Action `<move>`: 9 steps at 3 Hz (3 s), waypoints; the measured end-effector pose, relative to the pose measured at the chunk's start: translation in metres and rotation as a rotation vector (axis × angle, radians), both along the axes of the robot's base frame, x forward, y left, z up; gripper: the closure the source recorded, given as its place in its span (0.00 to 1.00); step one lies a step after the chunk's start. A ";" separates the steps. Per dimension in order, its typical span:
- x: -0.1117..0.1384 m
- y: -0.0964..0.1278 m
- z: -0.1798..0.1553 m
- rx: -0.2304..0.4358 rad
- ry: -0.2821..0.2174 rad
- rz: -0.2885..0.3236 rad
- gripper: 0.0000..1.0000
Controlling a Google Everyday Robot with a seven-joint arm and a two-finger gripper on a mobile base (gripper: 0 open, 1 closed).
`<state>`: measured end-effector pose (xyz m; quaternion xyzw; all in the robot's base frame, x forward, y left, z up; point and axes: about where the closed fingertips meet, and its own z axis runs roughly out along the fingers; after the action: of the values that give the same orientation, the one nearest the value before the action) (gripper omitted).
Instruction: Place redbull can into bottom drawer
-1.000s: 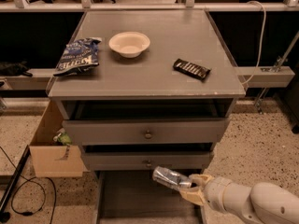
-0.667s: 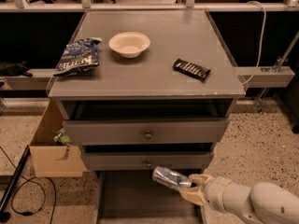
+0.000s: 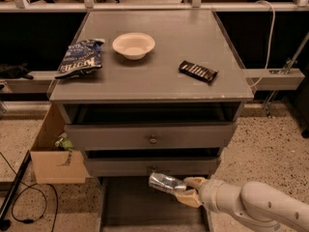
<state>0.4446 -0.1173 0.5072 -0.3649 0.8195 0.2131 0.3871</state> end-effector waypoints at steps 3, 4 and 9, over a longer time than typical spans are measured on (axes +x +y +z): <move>0.045 -0.004 -0.089 0.068 -0.024 0.051 1.00; 0.035 0.001 -0.111 0.073 -0.034 0.079 1.00; 0.069 0.006 -0.288 0.028 0.122 0.121 1.00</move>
Offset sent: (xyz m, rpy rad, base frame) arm 0.0478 -0.0121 -0.1013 0.0881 -0.0393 0.0497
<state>0.5138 -0.1117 0.2194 -0.3945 0.8149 0.2694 0.3282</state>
